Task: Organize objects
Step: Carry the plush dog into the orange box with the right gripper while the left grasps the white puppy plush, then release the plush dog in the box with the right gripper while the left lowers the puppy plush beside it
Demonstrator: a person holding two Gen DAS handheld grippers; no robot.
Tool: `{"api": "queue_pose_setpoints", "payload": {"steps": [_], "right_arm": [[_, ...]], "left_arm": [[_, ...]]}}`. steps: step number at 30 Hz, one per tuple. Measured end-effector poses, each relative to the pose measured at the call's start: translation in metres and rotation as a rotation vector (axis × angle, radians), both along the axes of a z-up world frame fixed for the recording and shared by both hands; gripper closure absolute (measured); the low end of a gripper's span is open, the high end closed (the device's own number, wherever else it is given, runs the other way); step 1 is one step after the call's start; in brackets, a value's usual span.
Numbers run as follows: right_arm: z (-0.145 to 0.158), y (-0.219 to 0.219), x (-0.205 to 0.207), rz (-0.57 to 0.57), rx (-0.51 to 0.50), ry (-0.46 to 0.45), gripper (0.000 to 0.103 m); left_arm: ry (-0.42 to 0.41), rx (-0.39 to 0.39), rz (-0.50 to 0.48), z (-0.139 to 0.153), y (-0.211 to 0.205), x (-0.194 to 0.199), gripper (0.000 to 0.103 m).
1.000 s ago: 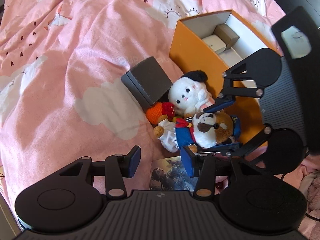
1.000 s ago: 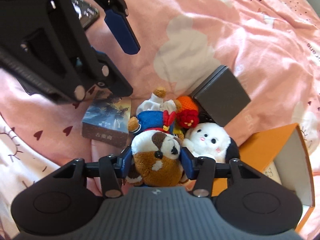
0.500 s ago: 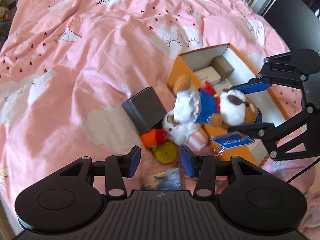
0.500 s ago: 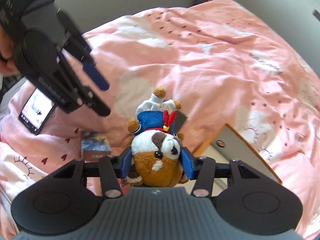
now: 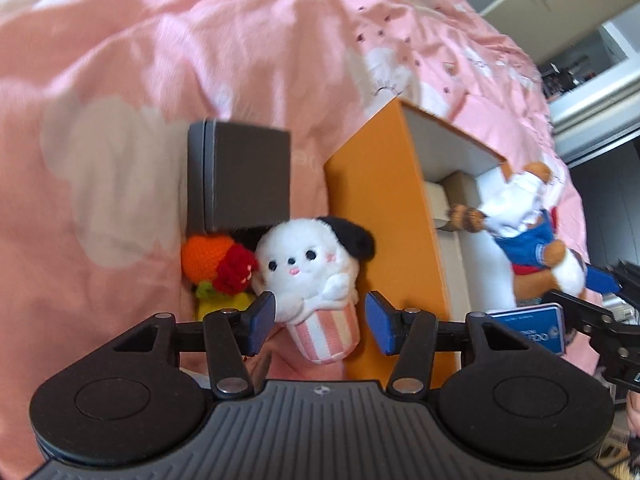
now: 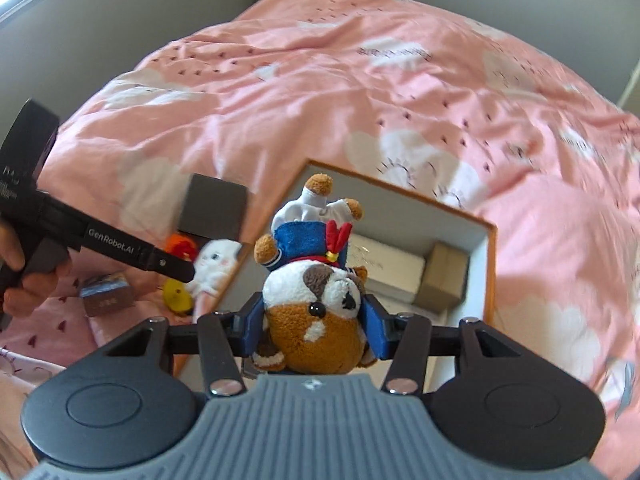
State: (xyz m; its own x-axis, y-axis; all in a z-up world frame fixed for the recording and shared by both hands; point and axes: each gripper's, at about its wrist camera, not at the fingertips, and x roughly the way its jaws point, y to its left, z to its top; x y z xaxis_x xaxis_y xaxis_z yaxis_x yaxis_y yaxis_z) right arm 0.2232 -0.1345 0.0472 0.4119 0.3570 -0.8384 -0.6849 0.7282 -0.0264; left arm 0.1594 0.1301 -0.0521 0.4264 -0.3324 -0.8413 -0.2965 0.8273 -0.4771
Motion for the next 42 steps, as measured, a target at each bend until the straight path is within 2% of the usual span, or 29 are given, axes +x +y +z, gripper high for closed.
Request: {"api": "queue_pose_setpoints", "payload": {"steps": [6,12,18,23,31,33,36,39,42], "right_arm": [[-0.046,-0.023,0.02,-0.122,-0.069,0.035,0.05],[-0.082,-0.034,0.038,-0.2,-0.151,0.036,0.049],[-0.096,-0.027,0.042,-0.19,-0.212,-0.01,0.048],[-0.109,-0.016,0.044,-0.147,-0.279,-0.057,0.045],[-0.109,-0.012,0.053,-0.125,-0.29,-0.059,0.044],[-0.103,-0.014,0.052,-0.122,-0.28,-0.063,0.035],[-0.091,-0.02,0.049,-0.109,-0.259,-0.083,0.028],[-0.078,-0.028,0.043,-0.092,-0.225,-0.081,0.029],[-0.069,-0.034,0.036,-0.063,-0.202,-0.068,0.034]], "left_arm": [[0.018,0.037,0.064,-0.023,-0.012,-0.001,0.041],[0.01,-0.001,0.135,-0.038,-0.012,-0.004,0.029],[0.012,-0.029,0.164,-0.049,-0.019,-0.001,0.026],[0.015,-0.035,0.168,-0.056,-0.023,0.002,0.031],[-0.003,-0.024,0.144,-0.05,-0.024,-0.003,0.037],[-0.011,-0.026,0.139,-0.047,-0.023,-0.01,0.038],[-0.022,-0.021,0.131,-0.042,-0.022,-0.014,0.039],[-0.033,-0.019,0.128,-0.034,-0.02,-0.022,0.04],[-0.053,-0.021,0.129,-0.023,-0.019,-0.031,0.04]]}}
